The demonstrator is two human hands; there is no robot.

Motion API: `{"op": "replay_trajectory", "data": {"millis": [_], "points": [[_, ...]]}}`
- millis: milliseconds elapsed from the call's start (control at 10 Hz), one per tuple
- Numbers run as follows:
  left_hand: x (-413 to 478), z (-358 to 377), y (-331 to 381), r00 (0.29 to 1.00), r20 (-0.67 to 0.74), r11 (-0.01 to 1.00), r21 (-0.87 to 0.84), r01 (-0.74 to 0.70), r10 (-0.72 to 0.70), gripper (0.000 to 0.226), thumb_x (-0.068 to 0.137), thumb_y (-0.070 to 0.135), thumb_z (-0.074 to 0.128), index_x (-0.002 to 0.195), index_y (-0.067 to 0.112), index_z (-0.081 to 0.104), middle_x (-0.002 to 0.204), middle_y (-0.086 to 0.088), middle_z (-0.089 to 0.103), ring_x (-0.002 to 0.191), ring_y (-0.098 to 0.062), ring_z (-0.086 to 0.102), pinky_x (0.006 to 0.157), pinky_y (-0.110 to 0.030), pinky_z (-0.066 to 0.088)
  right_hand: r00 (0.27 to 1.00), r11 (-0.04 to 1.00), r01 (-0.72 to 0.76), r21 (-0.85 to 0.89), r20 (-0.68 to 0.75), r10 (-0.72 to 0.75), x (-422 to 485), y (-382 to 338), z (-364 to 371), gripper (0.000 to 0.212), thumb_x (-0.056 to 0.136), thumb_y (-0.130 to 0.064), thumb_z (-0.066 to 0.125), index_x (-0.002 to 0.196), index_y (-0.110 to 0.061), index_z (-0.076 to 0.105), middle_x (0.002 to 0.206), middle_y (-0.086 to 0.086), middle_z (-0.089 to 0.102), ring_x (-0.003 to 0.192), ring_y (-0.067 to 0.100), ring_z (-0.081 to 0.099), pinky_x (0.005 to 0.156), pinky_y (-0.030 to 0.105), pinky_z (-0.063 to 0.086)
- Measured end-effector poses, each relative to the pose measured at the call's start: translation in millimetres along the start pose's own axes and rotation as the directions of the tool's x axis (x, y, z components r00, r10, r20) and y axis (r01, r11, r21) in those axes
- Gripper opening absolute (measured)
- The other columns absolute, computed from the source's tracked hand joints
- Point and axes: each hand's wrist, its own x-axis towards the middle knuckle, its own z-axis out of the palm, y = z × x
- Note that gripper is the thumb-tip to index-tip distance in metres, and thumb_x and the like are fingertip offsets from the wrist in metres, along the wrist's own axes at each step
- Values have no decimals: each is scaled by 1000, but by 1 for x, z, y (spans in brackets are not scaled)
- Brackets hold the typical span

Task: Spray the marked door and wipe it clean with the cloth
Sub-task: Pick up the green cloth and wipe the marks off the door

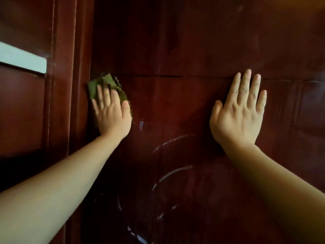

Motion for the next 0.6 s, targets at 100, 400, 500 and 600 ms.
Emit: {"op": "replay_trajectory", "data": {"millis": [100,400,500,600], "points": [[-6,-8,53,999,26,999,27,-22,21,71,94,44,18,153,5,24,165,-14,10,153,-29,-4,122,-55,3,1000,1000,11,12,20,-11,-1,-4,-1,73,98,-37,33,158,-5,6,166,14,2,153,31,-2,124,48,3],[-62,-10,182,740,13,738,67,-672,673,69,94,49,38,156,26,20,165,5,13,153,-15,7,122,-45,3,996,979,94,182,-4,-95,-3,23,-13,63,93,-22,41,152,-3,30,162,16,24,152,30,14,121,48,16],[-17,-18,140,792,1,789,88,-608,610,72,92,47,38,157,25,16,166,4,11,153,-17,6,123,-47,8,999,985,-22,170,28,18,-8,-12,-4,69,95,-24,47,156,-5,19,165,15,12,152,36,3,122,52,5],[38,-25,86,893,-6,890,88,-448,451,70,96,44,34,158,22,8,167,2,3,153,-19,0,123,-48,4,998,985,-64,159,27,60,-13,-35,3,72,97,-27,43,157,-6,11,166,16,5,152,37,-2,122,55,2]]}}
